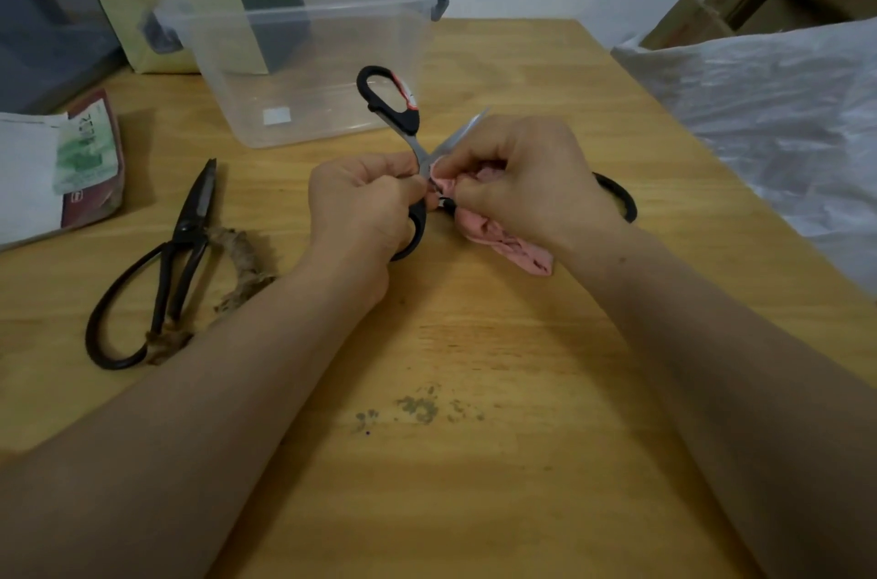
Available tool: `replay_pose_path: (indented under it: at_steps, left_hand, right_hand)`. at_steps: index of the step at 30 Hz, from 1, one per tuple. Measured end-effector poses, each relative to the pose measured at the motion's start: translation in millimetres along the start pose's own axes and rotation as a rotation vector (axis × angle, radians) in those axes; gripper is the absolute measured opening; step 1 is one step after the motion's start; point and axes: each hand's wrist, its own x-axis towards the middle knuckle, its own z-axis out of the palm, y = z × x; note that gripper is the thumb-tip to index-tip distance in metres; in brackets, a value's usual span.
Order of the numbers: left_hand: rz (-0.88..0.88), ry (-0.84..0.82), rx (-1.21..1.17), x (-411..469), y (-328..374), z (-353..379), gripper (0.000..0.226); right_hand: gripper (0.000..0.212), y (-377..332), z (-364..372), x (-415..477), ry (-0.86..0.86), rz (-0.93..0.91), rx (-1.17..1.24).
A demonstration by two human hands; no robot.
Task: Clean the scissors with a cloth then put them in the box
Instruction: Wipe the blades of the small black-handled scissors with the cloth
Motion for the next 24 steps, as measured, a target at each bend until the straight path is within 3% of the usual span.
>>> replay_pose_path:
  at_steps: [3,6,11,16,21,24]
  left_hand:
    - [-0.003,-0.014,0.002,-0.3,-0.5,-0.7,0.017]
    - [0.005,-0.029,-0.005,-1.1,0.8,-0.6,0.017]
    - [-0.012,-0.034,-0.032,-0.1,1.9,-1.7,0.021]
    - [-0.049,-0.001,-0.041,1.3,-0.4,-1.7,0.021]
    - [-0.037,-0.005,-0.019,3.6,-0.6,-3.6,0.019]
    - [-0.041,-0.020,-0.034,1.6,2.0,-3.7,0.018]
  right_hand:
    - [0.023,-1.4,-1.2,2.0,-0.138,0.038,-0.146]
    - [0.018,1.4,-7.4,0.2,-0.188,0.155,-0.143]
    - [0.014,-0.3,-9.9,-2.5,0.101,0.109,0.092]
    - [0.017,-0.1,-1.6,-1.1,-0.058,-0.060,-0.106]
    - [0.018,2.0,-1.6,0.7,-0.202,0.075,-0.279]
    - [0.019,2.4,-8.9,-1.3,-0.152,0.173,-0.167]
